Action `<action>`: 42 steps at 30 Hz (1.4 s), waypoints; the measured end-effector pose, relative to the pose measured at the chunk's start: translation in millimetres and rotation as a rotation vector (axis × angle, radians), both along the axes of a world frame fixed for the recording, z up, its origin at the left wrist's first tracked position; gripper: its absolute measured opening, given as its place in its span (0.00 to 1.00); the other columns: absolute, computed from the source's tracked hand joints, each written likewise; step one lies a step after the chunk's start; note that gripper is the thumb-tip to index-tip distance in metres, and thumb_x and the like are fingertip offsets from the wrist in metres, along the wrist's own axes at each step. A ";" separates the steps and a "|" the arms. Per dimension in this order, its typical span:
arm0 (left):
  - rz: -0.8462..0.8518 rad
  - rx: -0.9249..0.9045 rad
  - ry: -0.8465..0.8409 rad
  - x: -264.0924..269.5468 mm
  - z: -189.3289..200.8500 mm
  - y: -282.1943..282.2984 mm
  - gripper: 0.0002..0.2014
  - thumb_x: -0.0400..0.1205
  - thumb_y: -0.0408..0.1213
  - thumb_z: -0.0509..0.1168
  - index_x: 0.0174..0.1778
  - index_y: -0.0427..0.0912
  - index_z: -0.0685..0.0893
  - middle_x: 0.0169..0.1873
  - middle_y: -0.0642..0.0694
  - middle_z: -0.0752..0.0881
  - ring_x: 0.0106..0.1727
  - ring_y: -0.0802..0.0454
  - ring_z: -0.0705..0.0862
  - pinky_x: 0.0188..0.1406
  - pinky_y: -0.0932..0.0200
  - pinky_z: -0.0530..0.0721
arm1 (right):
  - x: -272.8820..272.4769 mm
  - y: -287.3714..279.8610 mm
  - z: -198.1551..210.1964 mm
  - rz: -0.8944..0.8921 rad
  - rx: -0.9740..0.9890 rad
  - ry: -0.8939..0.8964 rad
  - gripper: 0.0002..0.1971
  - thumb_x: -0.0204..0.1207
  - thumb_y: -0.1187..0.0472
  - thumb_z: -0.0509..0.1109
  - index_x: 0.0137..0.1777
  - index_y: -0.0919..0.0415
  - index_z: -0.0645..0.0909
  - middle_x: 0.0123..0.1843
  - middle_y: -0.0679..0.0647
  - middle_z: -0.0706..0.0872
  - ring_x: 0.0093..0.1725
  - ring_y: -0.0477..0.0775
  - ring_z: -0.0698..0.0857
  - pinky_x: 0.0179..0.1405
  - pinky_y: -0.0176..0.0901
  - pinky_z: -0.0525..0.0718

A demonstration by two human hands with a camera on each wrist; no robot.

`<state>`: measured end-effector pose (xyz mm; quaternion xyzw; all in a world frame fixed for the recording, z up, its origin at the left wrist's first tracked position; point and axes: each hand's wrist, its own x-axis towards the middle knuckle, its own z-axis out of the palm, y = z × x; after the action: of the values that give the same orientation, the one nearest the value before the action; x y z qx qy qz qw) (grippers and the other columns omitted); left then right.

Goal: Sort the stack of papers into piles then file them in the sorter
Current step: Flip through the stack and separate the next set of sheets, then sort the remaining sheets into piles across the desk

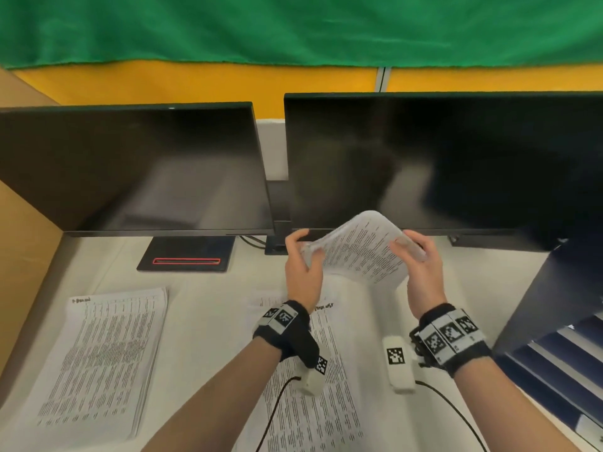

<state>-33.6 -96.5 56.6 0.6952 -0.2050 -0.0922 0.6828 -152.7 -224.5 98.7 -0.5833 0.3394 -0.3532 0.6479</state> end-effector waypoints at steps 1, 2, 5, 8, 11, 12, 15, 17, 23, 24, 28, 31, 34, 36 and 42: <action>0.003 -0.004 0.031 5.6 -0.9 -1.7 0.13 0.83 0.40 0.60 0.63 0.51 0.69 0.50 0.49 0.83 0.50 0.52 0.85 0.48 0.52 0.88 | 3.6 -3.5 -3.1 -0.020 0.052 -0.009 0.18 0.74 0.63 0.71 0.63 0.61 0.76 0.52 0.47 0.82 0.55 0.50 0.81 0.44 0.37 0.76; -0.001 -0.016 0.065 11.0 0.6 -3.5 0.13 0.83 0.43 0.61 0.62 0.51 0.70 0.51 0.47 0.83 0.51 0.51 0.85 0.47 0.53 0.88 | 8.0 -7.3 -5.9 -0.036 0.115 -0.020 0.17 0.75 0.64 0.70 0.64 0.60 0.74 0.53 0.49 0.82 0.55 0.51 0.81 0.43 0.38 0.77; -0.015 -0.029 0.148 22.8 3.5 -10.3 0.10 0.83 0.46 0.59 0.59 0.52 0.69 0.51 0.51 0.82 0.53 0.51 0.83 0.48 0.55 0.86 | 22.0 -9.3 -6.3 -0.017 0.233 -0.057 0.14 0.78 0.66 0.64 0.62 0.56 0.70 0.53 0.49 0.82 0.53 0.48 0.81 0.41 0.40 0.77; -0.004 0.029 0.166 26.8 -6.4 -15.0 0.09 0.85 0.43 0.57 0.60 0.49 0.68 0.50 0.53 0.81 0.52 0.54 0.82 0.45 0.63 0.81 | 31.0 -9.0 -9.6 0.004 0.238 -0.050 0.14 0.80 0.64 0.60 0.64 0.54 0.68 0.52 0.47 0.80 0.51 0.45 0.80 0.41 0.40 0.77; 0.001 0.093 0.196 28.7 -23.6 -16.1 0.10 0.85 0.39 0.57 0.61 0.48 0.68 0.52 0.49 0.81 0.53 0.50 0.81 0.52 0.57 0.79 | 32.7 -12.4 -22.3 0.001 0.259 -0.007 0.16 0.79 0.67 0.58 0.64 0.55 0.66 0.56 0.48 0.79 0.57 0.50 0.79 0.46 0.43 0.77; -0.004 0.110 0.217 28.7 -28.7 -16.2 0.10 0.85 0.39 0.57 0.61 0.48 0.67 0.52 0.49 0.80 0.53 0.50 0.80 0.53 0.55 0.78 | 33.3 -13.5 -26.8 0.003 0.265 0.015 0.17 0.78 0.70 0.57 0.64 0.55 0.66 0.57 0.49 0.79 0.58 0.51 0.78 0.48 0.43 0.77; 0.001 0.095 0.313 32.4 -36.1 -16.4 0.10 0.84 0.37 0.58 0.60 0.49 0.68 0.52 0.50 0.80 0.56 0.48 0.79 0.58 0.52 0.76 | 36.7 -18.6 -35.2 -0.037 0.295 0.053 0.20 0.78 0.71 0.57 0.69 0.58 0.65 0.61 0.52 0.78 0.61 0.54 0.77 0.56 0.50 0.75; 0.023 0.081 0.379 39.1 -37.6 -16.2 0.10 0.84 0.39 0.60 0.60 0.48 0.69 0.52 0.51 0.81 0.59 0.46 0.80 0.63 0.47 0.78 | 39.3 -21.3 -39.6 -0.029 0.321 0.045 0.21 0.78 0.70 0.57 0.70 0.58 0.64 0.60 0.52 0.79 0.60 0.54 0.78 0.58 0.52 0.76; -0.065 0.098 0.499 55.1 -36.4 -20.5 0.28 0.71 0.44 0.64 0.68 0.43 0.70 0.63 0.43 0.78 0.65 0.44 0.77 0.70 0.40 0.74 | 49.7 -20.5 -53.4 0.054 0.351 0.142 0.20 0.79 0.65 0.58 0.71 0.57 0.67 0.63 0.52 0.78 0.62 0.54 0.76 0.62 0.51 0.71; -0.069 0.131 0.512 58.5 -39.4 -22.1 0.30 0.70 0.42 0.64 0.69 0.41 0.68 0.63 0.43 0.77 0.66 0.43 0.76 0.71 0.40 0.72 | 50.5 -20.7 -55.3 0.046 0.362 0.149 0.20 0.79 0.65 0.58 0.71 0.57 0.67 0.64 0.52 0.77 0.62 0.54 0.76 0.61 0.51 0.69; -0.082 0.246 0.391 59.6 -41.3 -22.8 0.25 0.81 0.36 0.59 0.74 0.39 0.64 0.67 0.46 0.75 0.69 0.48 0.74 0.72 0.54 0.69 | 56.5 -15.1 -61.5 0.042 0.283 0.211 0.14 0.81 0.64 0.55 0.64 0.54 0.69 0.66 0.52 0.78 0.61 0.53 0.77 0.66 0.51 0.74; 0.011 0.264 0.177 51.6 -24.6 -14.3 0.18 0.87 0.31 0.51 0.73 0.37 0.64 0.61 0.48 0.76 0.60 0.55 0.74 0.60 0.66 0.71 | 57.0 -3.4 -51.4 0.042 0.159 0.181 0.12 0.84 0.64 0.52 0.63 0.53 0.68 0.65 0.49 0.78 0.63 0.51 0.77 0.68 0.48 0.73; 0.094 0.224 -0.090 50.1 0.4 11.5 0.08 0.87 0.34 0.52 0.62 0.42 0.70 0.52 0.49 0.83 0.51 0.50 0.84 0.47 0.63 0.83 | 46.9 8.8 -39.5 0.094 0.104 0.069 0.11 0.84 0.62 0.56 0.65 0.53 0.67 0.60 0.44 0.79 0.58 0.41 0.78 0.64 0.40 0.72; 0.149 0.280 -0.259 56.2 14.4 40.0 0.02 0.87 0.37 0.52 0.52 0.48 0.69 0.44 0.48 0.85 0.43 0.47 0.86 0.39 0.50 0.86 | 35.7 15.3 -46.0 0.201 0.060 0.136 0.18 0.82 0.57 0.63 0.69 0.52 0.65 0.59 0.44 0.79 0.57 0.37 0.78 0.62 0.37 0.72; 0.314 0.377 -0.113 83.5 27.6 157.9 0.06 0.86 0.32 0.52 0.57 0.44 0.66 0.48 0.45 0.82 0.45 0.45 0.84 0.45 0.44 0.86 | 16.8 42.3 -123.9 0.550 -0.109 0.819 0.50 0.60 0.49 0.82 0.79 0.57 0.59 0.73 0.59 0.73 0.73 0.60 0.72 0.74 0.54 0.71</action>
<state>49.9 61.4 84.2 0.8375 -0.1117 0.0173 0.5346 -135.9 -182.2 -25.2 -0.7751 0.3808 0.0719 0.4990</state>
